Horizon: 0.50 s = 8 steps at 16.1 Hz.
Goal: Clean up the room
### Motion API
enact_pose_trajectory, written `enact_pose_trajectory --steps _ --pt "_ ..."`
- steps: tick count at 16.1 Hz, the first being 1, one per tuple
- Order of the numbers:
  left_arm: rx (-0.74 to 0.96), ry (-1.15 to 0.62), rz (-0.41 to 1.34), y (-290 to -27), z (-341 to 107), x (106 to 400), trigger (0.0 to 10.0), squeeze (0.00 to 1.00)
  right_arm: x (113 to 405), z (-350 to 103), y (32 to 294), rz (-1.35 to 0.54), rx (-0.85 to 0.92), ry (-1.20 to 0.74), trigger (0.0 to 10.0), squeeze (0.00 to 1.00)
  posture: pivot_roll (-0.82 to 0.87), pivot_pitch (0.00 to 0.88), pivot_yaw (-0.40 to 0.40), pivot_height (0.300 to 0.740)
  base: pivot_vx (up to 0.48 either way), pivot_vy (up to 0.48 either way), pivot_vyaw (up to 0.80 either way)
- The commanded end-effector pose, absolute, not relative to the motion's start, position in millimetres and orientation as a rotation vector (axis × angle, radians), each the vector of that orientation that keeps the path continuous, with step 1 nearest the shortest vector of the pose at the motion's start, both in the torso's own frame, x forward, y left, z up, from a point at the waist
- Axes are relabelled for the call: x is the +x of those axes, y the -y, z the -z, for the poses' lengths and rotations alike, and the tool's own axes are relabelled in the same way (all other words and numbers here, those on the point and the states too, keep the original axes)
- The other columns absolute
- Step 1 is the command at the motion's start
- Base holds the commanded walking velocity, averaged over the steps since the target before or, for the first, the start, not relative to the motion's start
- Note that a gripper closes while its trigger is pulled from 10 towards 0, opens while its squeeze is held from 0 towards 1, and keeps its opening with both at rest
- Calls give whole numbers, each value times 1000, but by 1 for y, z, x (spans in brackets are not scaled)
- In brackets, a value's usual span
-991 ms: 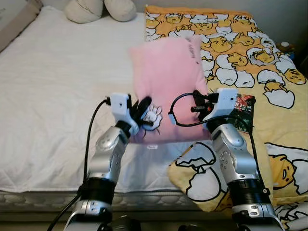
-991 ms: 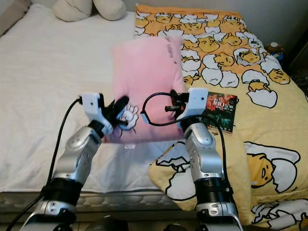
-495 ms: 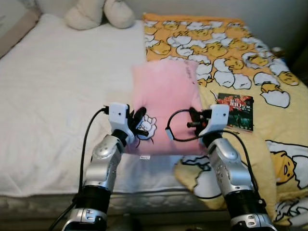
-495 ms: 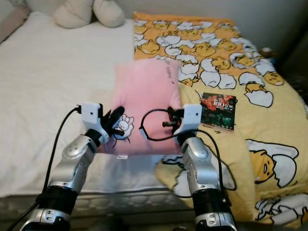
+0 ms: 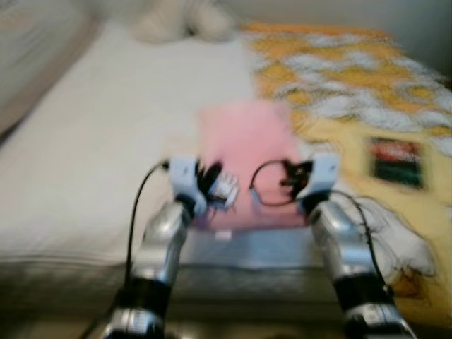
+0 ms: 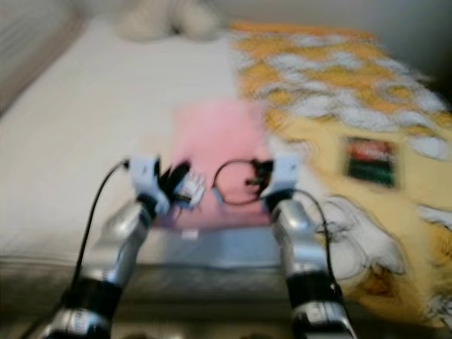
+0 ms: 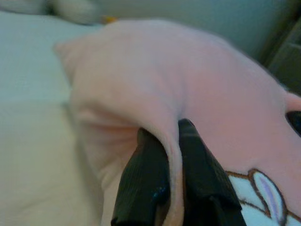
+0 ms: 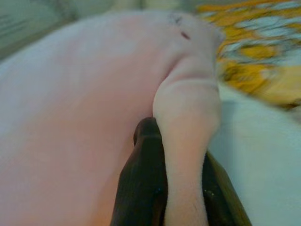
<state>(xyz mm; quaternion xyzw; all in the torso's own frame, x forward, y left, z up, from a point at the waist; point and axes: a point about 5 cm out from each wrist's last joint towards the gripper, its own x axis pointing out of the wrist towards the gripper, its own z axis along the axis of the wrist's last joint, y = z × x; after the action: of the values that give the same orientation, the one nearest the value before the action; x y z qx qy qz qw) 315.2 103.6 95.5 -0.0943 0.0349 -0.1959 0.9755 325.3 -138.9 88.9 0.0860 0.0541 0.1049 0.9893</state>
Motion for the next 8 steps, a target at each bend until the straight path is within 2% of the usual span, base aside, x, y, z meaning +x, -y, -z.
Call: enact_pose_trajectory --steps 1,2,8 --pt "-176 -41 338 -118 -101 317 0 0 330 -100 140 -199 165 -47 0 0 -34 0 -4 740 0 480 500" --pt "-170 -43 333 -119 -101 318 0 0 330 -99 141 -196 166 -47 0 0 -34 0 -4 740 0 480 500" --pt "-135 -44 331 -129 -103 325 0 0 329 -94 141 -193 155 -55 0 0 -34 0 -3 740 0 479 0"
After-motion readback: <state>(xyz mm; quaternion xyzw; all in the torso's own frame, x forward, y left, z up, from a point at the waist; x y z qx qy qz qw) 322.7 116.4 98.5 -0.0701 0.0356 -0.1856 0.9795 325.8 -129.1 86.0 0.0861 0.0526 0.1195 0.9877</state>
